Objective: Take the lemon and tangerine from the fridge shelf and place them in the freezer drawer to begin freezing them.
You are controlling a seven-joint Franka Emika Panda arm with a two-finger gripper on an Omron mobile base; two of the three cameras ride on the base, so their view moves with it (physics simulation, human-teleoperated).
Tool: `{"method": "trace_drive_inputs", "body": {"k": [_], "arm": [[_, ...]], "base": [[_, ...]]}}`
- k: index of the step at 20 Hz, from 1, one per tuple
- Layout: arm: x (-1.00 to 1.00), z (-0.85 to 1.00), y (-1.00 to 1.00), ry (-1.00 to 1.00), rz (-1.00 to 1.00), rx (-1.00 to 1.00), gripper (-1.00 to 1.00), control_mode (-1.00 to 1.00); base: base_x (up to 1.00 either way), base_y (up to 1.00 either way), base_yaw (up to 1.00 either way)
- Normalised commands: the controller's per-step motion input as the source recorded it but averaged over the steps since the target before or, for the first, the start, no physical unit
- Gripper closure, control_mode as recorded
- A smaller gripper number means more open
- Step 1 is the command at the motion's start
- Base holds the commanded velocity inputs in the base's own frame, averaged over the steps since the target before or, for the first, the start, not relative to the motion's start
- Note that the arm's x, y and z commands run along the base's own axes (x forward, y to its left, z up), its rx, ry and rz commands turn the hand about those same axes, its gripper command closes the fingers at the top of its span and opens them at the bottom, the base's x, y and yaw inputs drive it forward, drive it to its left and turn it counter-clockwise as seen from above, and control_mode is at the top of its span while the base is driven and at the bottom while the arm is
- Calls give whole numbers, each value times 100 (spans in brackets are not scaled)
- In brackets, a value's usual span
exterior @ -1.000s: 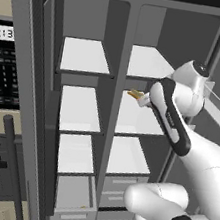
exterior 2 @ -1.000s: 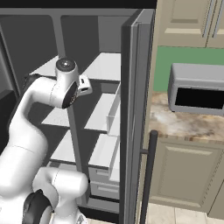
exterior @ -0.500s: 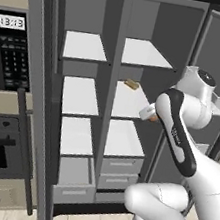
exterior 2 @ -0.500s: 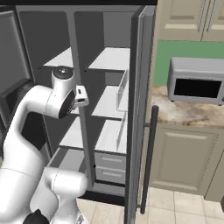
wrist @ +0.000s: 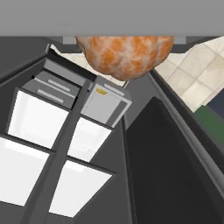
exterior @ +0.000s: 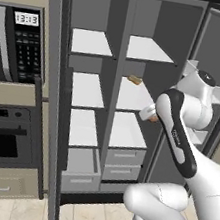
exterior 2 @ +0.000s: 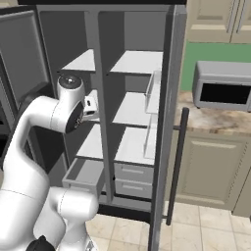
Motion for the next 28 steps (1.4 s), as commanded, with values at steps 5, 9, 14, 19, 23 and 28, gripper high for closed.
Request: {"method": "trace_drive_inputs", "body": {"k": [5, 9, 14, 19, 23, 28], "arm": [[0, 0, 0, 0, 0, 0, 100, 100], [0, -57, 21, 24, 0, 0, 100, -100], [15, -98, 45, 38, 0, -1, 100, -100], [20, -100, 37, 31, 0, 0, 100, -100], [32, -98, 10, 18, 0, 0, 100, -100], [29, -77, 11, 10, 0, 0, 100, -100]], "base": [[-7, 23, 0], [0, 5, 0], [0, 0, 0], [0, 0, 0], [0, 0, 0], [0, 0, 0]]}}
